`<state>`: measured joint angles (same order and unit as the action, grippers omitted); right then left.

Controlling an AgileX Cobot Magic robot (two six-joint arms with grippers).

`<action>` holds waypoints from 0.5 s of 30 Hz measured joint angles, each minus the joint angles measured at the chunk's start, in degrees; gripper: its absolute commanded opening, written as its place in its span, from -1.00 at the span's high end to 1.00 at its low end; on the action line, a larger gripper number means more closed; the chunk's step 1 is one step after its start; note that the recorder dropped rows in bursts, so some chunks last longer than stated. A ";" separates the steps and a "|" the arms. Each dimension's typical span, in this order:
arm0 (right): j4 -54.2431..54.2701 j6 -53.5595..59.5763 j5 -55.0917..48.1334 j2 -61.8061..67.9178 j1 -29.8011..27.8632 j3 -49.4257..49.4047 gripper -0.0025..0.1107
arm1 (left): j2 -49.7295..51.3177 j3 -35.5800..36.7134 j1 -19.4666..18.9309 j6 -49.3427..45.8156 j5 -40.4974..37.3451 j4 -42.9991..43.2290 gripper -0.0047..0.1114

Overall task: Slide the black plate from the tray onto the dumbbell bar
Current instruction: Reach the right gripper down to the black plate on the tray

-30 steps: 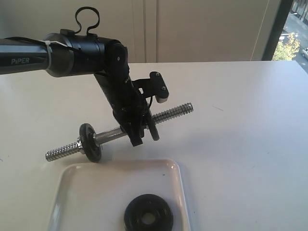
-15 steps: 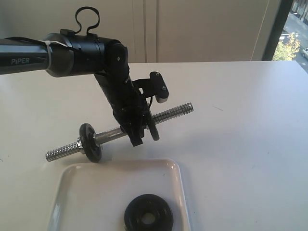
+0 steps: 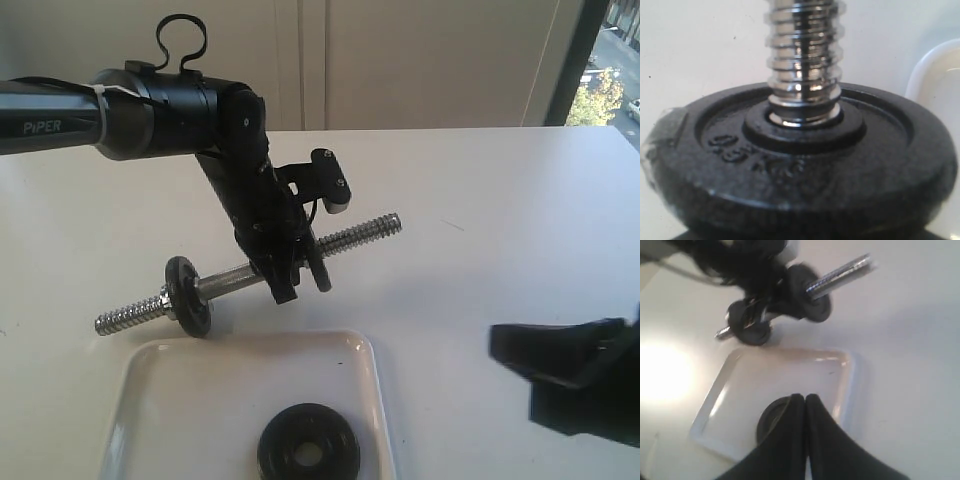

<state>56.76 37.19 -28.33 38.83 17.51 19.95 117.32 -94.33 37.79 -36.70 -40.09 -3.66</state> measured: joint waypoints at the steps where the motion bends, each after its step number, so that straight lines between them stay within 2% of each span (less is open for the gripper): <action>1: 4.41 6.15 -2.06 3.77 0.58 0.96 0.96 | 0.00 0.00 0.00 0.00 0.00 0.00 0.92; 4: 11.82 18.77 -5.51 14.50 2.90 3.73 0.96 | 0.00 0.00 0.00 0.00 0.00 0.00 0.92; 7: 11.09 23.65 -5.10 25.45 8.33 8.28 0.96 | 0.00 0.00 0.00 0.22 0.00 0.00 0.92; 8: 7.85 23.65 -2.05 30.22 12.27 10.91 0.96 | 0.00 0.00 0.00 0.22 0.11 0.00 0.92; 9: 5.99 22.97 -0.32 31.87 13.89 11.92 0.96 | 0.00 0.00 0.00 0.22 0.11 0.00 0.92; 10: -0.12 19.49 3.55 35.40 17.71 14.24 0.96 | 0.00 0.00 0.00 0.22 0.11 0.00 0.92; 15: -17.15 9.96 8.37 44.04 26.12 19.73 0.96 | 0.00 0.00 0.00 0.22 0.11 0.00 0.92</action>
<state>39.62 47.15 -19.96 82.86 43.63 39.68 117.32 -94.33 37.79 -36.48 -39.98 -3.66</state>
